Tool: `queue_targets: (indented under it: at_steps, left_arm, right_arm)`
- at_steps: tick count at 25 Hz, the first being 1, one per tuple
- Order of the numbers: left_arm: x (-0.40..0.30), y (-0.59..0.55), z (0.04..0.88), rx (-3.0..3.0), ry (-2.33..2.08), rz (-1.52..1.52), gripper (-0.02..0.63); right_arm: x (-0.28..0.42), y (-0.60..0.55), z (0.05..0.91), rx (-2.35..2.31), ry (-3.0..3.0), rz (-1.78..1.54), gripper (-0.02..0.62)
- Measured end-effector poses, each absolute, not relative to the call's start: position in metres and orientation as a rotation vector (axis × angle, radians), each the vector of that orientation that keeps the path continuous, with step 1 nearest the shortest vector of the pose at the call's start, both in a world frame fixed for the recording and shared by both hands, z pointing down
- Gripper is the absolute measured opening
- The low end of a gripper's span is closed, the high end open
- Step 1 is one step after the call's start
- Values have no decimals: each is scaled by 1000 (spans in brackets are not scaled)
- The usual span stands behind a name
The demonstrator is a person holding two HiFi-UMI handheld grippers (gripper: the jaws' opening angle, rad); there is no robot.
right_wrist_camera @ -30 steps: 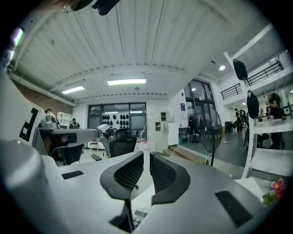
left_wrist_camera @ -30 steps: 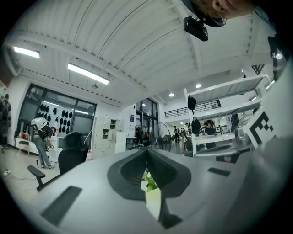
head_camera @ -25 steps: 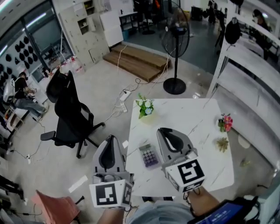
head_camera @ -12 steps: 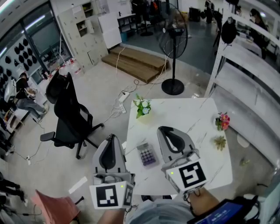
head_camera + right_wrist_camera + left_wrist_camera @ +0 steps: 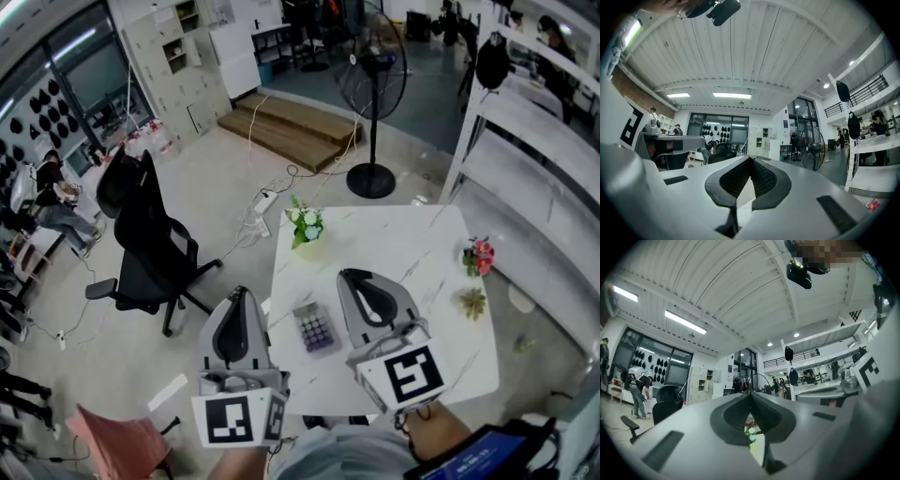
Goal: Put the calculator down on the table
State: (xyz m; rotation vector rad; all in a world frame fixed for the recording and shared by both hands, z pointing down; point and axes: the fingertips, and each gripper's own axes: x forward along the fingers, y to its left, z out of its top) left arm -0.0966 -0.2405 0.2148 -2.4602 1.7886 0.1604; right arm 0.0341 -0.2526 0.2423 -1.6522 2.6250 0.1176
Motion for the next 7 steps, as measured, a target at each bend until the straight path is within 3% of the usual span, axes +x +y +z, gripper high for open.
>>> queue_targets:
  at_steps: [7]
  left_arm:
    - [-94, -244, 217, -2469, 1785, 154, 8]
  right_arm:
    - [34, -256, 245, -1654, 2631, 117, 17]
